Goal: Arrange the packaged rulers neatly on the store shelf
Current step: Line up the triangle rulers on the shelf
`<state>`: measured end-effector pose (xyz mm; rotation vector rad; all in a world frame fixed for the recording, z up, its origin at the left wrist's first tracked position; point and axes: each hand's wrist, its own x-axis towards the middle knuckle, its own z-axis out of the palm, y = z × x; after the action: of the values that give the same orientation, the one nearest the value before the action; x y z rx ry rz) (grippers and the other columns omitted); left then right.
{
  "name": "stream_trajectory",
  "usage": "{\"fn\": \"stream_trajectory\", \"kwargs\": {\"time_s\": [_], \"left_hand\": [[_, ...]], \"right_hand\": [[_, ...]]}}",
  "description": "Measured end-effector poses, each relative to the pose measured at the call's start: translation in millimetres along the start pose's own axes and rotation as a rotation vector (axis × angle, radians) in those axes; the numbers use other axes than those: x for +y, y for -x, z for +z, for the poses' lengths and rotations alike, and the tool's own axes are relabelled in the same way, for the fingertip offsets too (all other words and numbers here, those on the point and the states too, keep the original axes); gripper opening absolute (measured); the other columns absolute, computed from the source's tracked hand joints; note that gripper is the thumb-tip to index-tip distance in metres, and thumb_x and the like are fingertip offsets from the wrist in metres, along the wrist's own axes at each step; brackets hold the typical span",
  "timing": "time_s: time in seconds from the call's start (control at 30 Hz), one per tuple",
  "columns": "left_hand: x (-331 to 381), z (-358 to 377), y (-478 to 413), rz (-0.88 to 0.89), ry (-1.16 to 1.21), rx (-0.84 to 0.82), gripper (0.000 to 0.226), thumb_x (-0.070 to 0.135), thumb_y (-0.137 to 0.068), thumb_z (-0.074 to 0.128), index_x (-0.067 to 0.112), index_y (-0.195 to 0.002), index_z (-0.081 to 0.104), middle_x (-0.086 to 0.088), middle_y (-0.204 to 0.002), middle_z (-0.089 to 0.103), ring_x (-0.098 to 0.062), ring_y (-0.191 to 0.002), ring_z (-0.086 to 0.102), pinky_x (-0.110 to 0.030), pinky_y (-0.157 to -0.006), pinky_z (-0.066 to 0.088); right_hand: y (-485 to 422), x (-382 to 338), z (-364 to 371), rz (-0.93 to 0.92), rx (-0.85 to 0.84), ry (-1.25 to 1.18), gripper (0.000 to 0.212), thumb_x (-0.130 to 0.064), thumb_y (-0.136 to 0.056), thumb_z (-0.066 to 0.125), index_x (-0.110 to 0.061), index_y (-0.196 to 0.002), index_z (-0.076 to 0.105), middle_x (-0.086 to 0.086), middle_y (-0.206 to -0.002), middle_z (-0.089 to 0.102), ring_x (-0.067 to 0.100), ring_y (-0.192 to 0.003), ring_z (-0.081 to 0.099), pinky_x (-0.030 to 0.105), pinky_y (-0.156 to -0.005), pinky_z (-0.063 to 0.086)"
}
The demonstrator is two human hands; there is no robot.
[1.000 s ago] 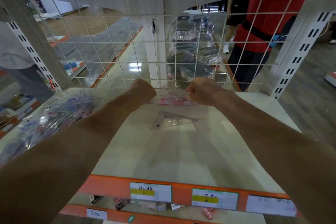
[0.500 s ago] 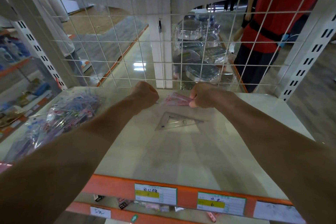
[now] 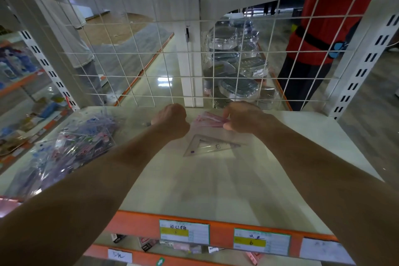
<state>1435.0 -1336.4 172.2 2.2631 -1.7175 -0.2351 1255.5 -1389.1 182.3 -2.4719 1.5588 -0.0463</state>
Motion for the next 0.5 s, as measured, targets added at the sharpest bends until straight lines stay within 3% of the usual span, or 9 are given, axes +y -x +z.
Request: {"fn": "stream_trajectory", "kwargs": {"time_s": [0.1, 0.27, 0.4, 0.5], "left_hand": [[8, 1, 0, 0.087, -0.224, 0.002, 0.032, 0.015, -0.084, 0.060, 0.012, -0.116, 0.062, -0.008, -0.120, 0.056, -0.026, -0.112, 0.052, -0.038, -0.096, 0.040], [20, 4, -6, 0.134, -0.451, -0.029, 0.022, 0.022, -0.086, 0.059, 0.014, -0.107, 0.060, -0.007, -0.116, 0.052, -0.024, -0.113, 0.044, -0.038, -0.096, 0.033], [24, 7, -12, 0.132, -0.516, -0.061, 0.024, 0.024, -0.087, 0.058, 0.015, -0.109, 0.060, -0.007, -0.117, 0.051, -0.025, -0.116, 0.041, -0.039, -0.096, 0.032], [25, 9, -14, 0.137, -0.514, -0.059, 0.018, 0.022, -0.088, 0.056, 0.015, -0.104, 0.061, -0.006, -0.113, 0.053, -0.024, -0.113, 0.041, -0.039, -0.094, 0.032]], "right_hand": [[-1, 3, 2, -0.007, 0.010, 0.001, 0.029, -0.028, -0.086, 0.065, -0.017, -0.114, 0.063, 0.004, -0.110, 0.063, 0.022, -0.103, 0.058, 0.030, -0.087, 0.045], [-6, 14, -2, -0.004, -0.075, 0.022, 0.036, -0.020, -0.083, 0.066, -0.015, -0.118, 0.061, 0.007, -0.111, 0.063, 0.024, -0.099, 0.060, 0.034, -0.085, 0.051], [-7, 16, -13, 0.000, -0.232, 0.133, 0.041, -0.016, -0.091, 0.055, -0.011, -0.132, 0.053, 0.009, -0.126, 0.058, 0.026, -0.113, 0.056, 0.030, -0.094, 0.047], [-8, 16, -16, -0.021, -0.261, 0.131, 0.043, -0.022, -0.092, 0.055, -0.012, -0.134, 0.052, 0.008, -0.127, 0.057, 0.025, -0.115, 0.054, 0.028, -0.088, 0.044]]}}
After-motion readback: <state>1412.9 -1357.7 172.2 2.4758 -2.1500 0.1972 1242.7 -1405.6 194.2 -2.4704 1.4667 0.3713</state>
